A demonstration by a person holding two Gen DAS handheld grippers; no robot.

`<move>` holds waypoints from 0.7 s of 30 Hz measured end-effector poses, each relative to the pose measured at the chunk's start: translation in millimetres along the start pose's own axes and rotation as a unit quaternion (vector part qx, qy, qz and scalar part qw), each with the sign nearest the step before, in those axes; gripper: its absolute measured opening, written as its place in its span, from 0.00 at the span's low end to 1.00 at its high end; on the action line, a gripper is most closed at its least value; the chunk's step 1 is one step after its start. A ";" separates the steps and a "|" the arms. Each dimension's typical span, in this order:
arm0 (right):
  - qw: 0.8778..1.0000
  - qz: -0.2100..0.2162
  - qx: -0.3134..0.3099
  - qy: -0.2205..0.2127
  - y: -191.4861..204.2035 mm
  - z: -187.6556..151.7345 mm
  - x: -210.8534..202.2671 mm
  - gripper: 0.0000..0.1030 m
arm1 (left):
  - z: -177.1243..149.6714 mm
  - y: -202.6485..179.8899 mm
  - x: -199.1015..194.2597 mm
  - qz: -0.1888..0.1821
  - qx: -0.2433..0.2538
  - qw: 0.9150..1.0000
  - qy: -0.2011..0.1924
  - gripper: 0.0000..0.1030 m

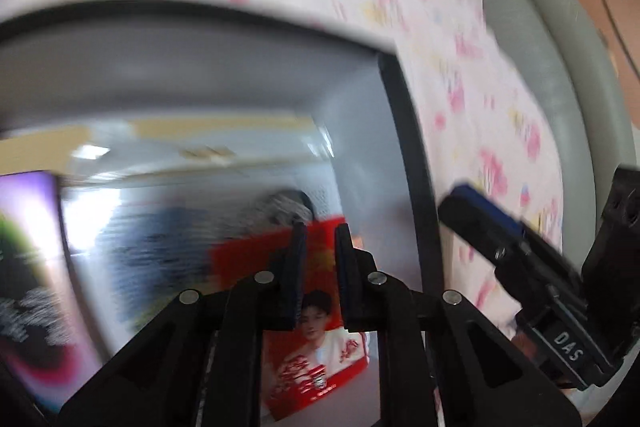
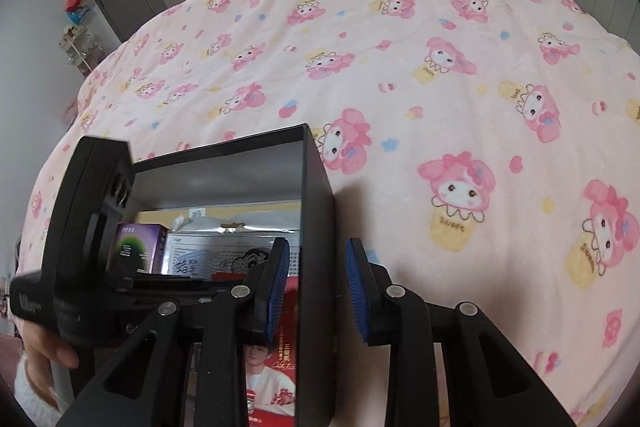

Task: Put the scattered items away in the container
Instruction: 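Push the red envelope upright against the bead-art kit with the left gripper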

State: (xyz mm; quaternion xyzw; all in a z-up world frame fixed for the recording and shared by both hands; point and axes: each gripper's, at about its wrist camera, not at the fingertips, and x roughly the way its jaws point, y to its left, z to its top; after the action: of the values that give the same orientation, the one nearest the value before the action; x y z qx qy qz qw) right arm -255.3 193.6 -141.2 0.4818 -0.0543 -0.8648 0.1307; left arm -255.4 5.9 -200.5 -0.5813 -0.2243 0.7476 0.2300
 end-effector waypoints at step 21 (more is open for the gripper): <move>0.999 0.023 -0.025 -0.013 34.2 -44.4 -19.3 0.25 | -47.0 17.7 5.2 0.015 -0.061 0.997 0.036 0.11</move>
State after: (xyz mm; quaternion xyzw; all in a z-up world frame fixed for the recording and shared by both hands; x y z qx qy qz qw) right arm -202.1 167.6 -141.4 0.4660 -0.0455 -0.8687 0.1615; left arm -212.3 -1.8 -225.6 -0.6238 -0.2524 0.7146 0.1911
